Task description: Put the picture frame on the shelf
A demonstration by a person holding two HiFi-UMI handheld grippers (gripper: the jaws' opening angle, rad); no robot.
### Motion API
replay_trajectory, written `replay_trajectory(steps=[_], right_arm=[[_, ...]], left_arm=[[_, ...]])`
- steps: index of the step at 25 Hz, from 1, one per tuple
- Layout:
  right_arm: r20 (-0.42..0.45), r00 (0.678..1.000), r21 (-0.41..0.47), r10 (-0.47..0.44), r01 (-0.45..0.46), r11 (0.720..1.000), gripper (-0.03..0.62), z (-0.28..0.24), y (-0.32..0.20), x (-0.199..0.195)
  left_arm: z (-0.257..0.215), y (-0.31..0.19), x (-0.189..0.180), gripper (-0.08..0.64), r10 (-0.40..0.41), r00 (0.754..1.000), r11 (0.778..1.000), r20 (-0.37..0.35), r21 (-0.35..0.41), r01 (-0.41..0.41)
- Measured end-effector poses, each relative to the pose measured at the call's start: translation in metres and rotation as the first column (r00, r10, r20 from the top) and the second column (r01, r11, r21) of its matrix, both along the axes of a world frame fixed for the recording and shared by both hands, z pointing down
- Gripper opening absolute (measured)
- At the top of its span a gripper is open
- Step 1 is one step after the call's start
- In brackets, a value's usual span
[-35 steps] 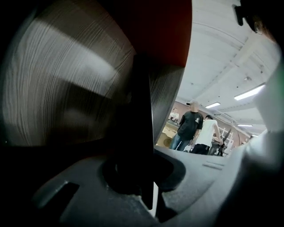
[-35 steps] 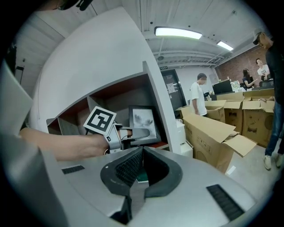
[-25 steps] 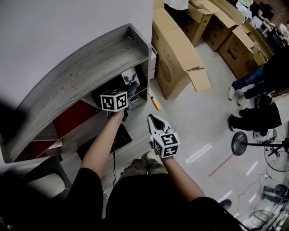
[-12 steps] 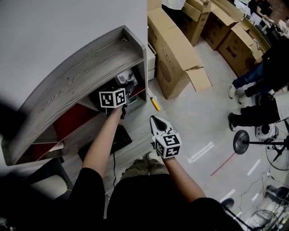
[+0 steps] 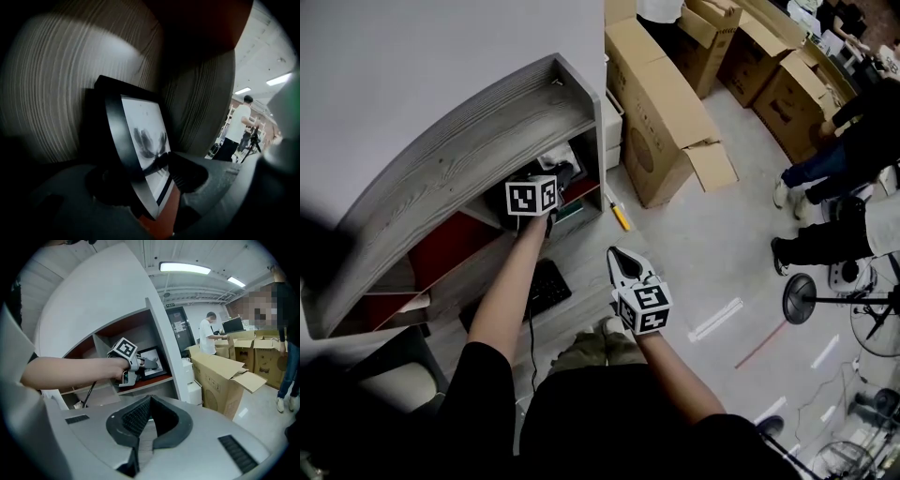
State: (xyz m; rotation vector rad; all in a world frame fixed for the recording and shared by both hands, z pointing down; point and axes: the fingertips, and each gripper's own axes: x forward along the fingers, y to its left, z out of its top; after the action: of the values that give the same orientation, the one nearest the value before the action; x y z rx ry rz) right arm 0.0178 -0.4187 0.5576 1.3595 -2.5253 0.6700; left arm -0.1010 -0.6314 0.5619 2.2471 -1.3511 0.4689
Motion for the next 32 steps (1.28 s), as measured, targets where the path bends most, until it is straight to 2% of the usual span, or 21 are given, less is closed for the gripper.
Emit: replay_trajectory(steps=[3, 16, 27, 32], right_arm=[[0.004, 1.000, 0.001, 0.010, -0.010, 1.000, 0.012, -0.001, 0.000, 0.003], [-0.009, 0.999, -0.010, 0.039, -0.039, 0.999, 0.012, 0.004, 0.003, 0.014], [-0.022, 0.999, -0.017, 0.037, -0.038, 0.999, 0.012, 0.011, 0.008, 0.008], [-0.021, 0.998, -0.023, 0.051, -0.051, 0.998, 0.012, 0.012, 0.011, 0.010]], left_arm=[[-0.003, -0.009, -0.005, 0.256, -0.010, 0.999, 1.000, 0.047, 0.027, 0.008], [-0.002, -0.019, -0.006, 0.270, -0.066, 0.997, 0.997, 0.027, 0.046, 0.064], [0.009, -0.010, -0.011, 0.281, -0.040, 0.998, 0.999, 0.042, 0.037, 0.038], [0.004, -0.002, -0.018, 0.291, -0.054, 0.998, 0.997, 0.023, 0.063, 0.052]])
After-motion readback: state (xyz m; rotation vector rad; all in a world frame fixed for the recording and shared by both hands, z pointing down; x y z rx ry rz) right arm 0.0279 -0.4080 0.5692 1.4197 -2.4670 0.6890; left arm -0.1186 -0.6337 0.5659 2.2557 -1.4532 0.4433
